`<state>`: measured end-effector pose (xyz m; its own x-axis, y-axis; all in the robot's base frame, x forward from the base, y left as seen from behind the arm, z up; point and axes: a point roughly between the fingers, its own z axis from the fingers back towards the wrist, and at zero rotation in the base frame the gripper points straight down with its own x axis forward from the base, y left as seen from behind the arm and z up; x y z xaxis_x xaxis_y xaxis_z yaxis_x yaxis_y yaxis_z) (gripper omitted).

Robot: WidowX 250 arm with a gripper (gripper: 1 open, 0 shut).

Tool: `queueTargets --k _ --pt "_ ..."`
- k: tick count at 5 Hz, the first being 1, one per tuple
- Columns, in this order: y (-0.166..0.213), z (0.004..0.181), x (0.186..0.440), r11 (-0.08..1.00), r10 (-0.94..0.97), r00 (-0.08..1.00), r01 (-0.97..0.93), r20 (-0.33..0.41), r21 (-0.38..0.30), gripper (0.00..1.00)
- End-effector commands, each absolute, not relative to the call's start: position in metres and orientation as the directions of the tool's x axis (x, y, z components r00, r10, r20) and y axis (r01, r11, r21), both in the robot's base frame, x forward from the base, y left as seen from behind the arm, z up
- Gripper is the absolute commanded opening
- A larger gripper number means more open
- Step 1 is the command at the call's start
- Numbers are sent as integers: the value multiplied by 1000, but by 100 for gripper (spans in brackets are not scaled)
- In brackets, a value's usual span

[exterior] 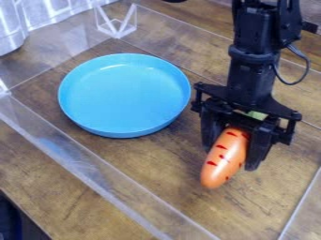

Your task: Remove the carrot from inside the blue tray and put it on the table

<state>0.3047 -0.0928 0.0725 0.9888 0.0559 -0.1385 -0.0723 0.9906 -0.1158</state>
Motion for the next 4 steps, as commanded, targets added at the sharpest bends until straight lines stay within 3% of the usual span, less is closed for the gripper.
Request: queueTargets --k 1,3,4 --pt "-93 83 312 988 52 995 -63 -83 -138 0" --pt "-96 67 314 988 36 994 -51 -100 -149 0" --pt "-95 58 316 985 32 994 -49 -105 -168 100"
